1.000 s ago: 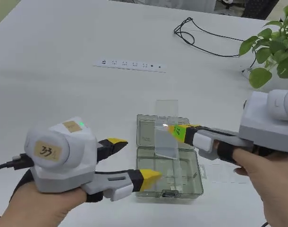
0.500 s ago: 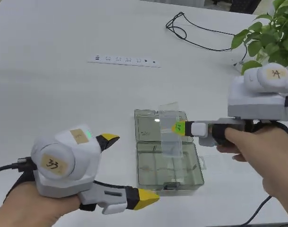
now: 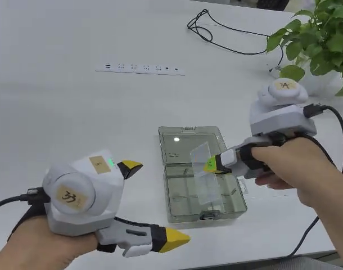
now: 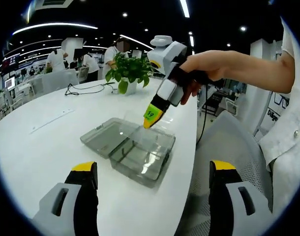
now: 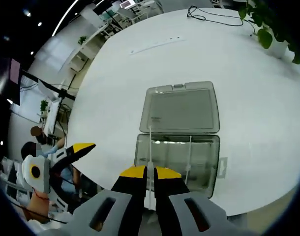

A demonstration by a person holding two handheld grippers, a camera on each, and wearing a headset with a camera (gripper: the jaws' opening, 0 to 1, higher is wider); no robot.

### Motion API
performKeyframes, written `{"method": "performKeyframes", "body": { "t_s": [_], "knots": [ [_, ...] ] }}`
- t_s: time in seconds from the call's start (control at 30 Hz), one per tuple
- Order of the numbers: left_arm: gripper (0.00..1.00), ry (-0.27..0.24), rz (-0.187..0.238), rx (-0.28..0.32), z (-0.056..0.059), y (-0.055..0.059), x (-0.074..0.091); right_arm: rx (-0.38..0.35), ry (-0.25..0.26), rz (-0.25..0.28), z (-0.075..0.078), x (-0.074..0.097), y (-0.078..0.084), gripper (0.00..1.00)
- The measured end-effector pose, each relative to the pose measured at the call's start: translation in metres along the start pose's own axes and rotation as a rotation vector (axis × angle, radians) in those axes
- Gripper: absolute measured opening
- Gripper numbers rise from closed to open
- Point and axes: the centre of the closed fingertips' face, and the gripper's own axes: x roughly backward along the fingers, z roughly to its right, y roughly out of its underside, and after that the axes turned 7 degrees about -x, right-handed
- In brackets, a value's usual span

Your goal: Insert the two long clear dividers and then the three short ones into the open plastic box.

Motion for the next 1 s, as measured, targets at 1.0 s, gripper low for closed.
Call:
{"method": "performKeyframes", "body": {
  "t_s": [1.0],
  "knots": [
    [0.95,0.038,0.032,0.054,0.003,0.006,-0.007,-0.033,0.097,-0.078,0.022,-0.031,0.01,0.06]
  ]
}}
